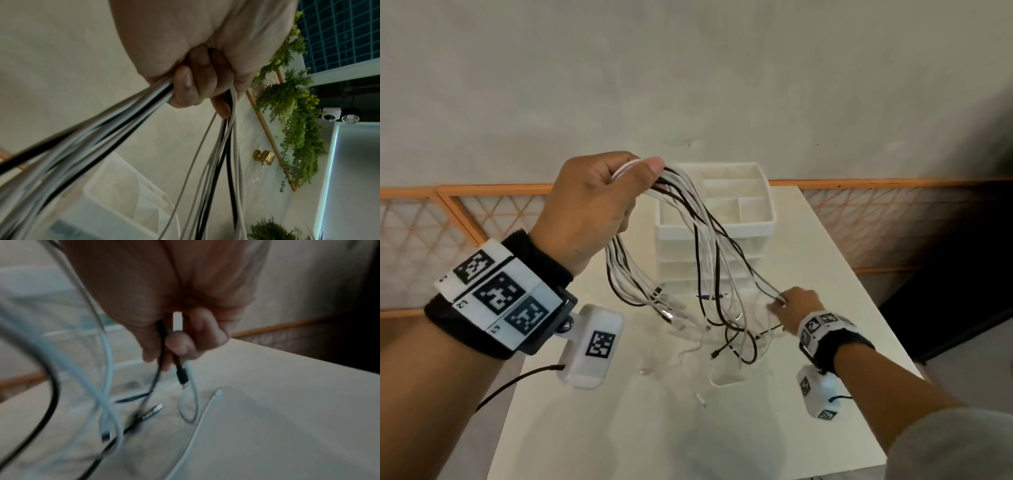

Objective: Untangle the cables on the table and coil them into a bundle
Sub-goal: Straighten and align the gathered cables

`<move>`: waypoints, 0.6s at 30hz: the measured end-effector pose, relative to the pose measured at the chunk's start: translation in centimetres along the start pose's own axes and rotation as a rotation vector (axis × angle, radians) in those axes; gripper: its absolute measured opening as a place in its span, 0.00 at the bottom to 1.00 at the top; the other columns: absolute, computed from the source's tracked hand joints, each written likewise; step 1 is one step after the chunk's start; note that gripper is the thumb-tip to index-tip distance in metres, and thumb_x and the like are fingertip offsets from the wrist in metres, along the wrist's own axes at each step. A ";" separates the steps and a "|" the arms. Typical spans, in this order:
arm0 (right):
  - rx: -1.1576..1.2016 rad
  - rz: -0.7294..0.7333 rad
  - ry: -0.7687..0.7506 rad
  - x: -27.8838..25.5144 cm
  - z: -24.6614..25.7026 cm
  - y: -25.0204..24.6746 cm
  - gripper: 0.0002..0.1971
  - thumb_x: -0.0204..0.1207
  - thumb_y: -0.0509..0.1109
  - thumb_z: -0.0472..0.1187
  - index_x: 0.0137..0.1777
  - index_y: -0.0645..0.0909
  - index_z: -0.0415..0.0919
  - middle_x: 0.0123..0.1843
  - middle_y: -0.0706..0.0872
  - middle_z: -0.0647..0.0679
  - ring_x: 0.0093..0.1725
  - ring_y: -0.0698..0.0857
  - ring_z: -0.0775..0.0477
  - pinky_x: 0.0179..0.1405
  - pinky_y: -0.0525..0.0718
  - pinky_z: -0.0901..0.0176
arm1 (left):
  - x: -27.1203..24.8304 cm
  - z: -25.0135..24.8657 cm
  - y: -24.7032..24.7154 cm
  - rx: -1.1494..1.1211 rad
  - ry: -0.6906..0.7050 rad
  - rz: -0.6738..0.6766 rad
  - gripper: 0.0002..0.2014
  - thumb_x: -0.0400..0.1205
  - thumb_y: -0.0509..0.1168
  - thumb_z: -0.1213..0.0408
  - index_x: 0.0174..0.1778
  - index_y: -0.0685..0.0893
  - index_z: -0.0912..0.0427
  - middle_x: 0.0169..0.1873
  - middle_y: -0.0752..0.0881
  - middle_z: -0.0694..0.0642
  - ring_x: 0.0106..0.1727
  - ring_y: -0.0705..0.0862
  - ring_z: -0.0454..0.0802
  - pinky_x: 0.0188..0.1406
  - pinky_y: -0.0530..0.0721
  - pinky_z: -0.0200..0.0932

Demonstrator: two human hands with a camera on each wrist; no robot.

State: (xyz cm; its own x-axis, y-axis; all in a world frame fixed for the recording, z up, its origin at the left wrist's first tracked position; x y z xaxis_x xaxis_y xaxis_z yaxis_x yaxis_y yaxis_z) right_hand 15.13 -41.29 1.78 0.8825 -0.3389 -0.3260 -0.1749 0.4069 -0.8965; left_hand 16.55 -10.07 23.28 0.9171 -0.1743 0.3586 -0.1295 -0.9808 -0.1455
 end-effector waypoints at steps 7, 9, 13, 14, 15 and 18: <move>0.341 -0.360 0.048 0.5 -3.3 -5.9 0.20 0.72 0.76 0.36 0.65 0.85 0.46 0.63 0.87 0.40 0.60 0.87 0.38 0.61 0.81 0.57 | 0.0 1.5 -0.1 0.181 -0.048 -0.055 0.16 0.84 0.67 0.53 0.34 0.87 0.59 0.14 0.65 0.46 0.17 0.61 0.45 0.21 0.62 0.36; 0.231 -0.196 -0.032 0.1 -2.6 -5.4 0.35 0.68 0.76 0.36 0.78 0.74 0.47 0.72 0.78 0.39 0.62 0.84 0.38 0.63 0.80 0.55 | 0.0 1.3 0.4 0.218 -0.056 -0.035 0.19 0.84 0.67 0.52 0.25 0.84 0.50 0.18 0.66 0.54 0.20 0.62 0.48 0.25 0.62 0.41; 0.467 -0.192 -0.371 -5.0 3.9 -8.9 0.42 0.67 0.82 0.46 0.80 0.67 0.59 0.62 0.78 0.49 0.47 0.81 0.51 0.47 0.78 0.62 | 0.2 1.1 2.1 0.380 -0.039 0.112 0.21 0.85 0.64 0.50 0.31 0.84 0.60 0.22 0.64 0.54 0.21 0.61 0.45 0.27 0.61 0.44; 0.521 -0.177 -0.483 -7.1 6.6 -10.2 0.42 0.66 0.83 0.51 0.79 0.67 0.63 0.54 0.77 0.57 0.43 0.78 0.56 0.43 0.74 0.64 | 0.2 1.0 2.8 0.437 -0.016 0.164 0.22 0.85 0.63 0.50 0.37 0.83 0.67 0.22 0.65 0.52 0.21 0.62 0.43 0.26 0.62 0.44; 0.503 -0.156 -0.572 -9.0 8.9 -11.1 0.39 0.65 0.82 0.56 0.76 0.69 0.66 0.46 0.76 0.64 0.39 0.75 0.61 0.40 0.72 0.66 | 0.1 0.9 3.7 0.500 0.010 0.220 0.23 0.86 0.62 0.49 0.40 0.83 0.69 0.21 0.67 0.51 0.20 0.63 0.42 0.26 0.63 0.43; 0.245 -0.273 -0.604 -10.8 12.7 -10.6 0.17 0.69 0.76 0.59 0.56 0.82 0.60 0.37 0.84 0.64 0.39 0.83 0.56 0.37 0.80 0.57 | -0.6 0.6 5.6 0.635 0.085 0.357 0.22 0.85 0.60 0.47 0.37 0.83 0.62 0.21 0.72 0.48 0.23 0.69 0.43 0.25 0.63 0.39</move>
State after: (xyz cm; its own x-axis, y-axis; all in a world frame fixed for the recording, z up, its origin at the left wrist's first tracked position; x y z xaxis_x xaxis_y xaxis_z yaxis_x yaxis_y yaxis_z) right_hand 12.99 -31.19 18.63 0.9812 0.0451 0.1876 0.1276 0.5776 -0.8063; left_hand 15.45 -15.41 21.69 0.8240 -0.5054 0.2561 -0.1479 -0.6282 -0.7639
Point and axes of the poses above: each hand's wrist, its own x-axis towards the middle knuckle, its own y-axis out of the palm, z = x × y, the point moved 2 cm from there along x, towards the middle knuckle
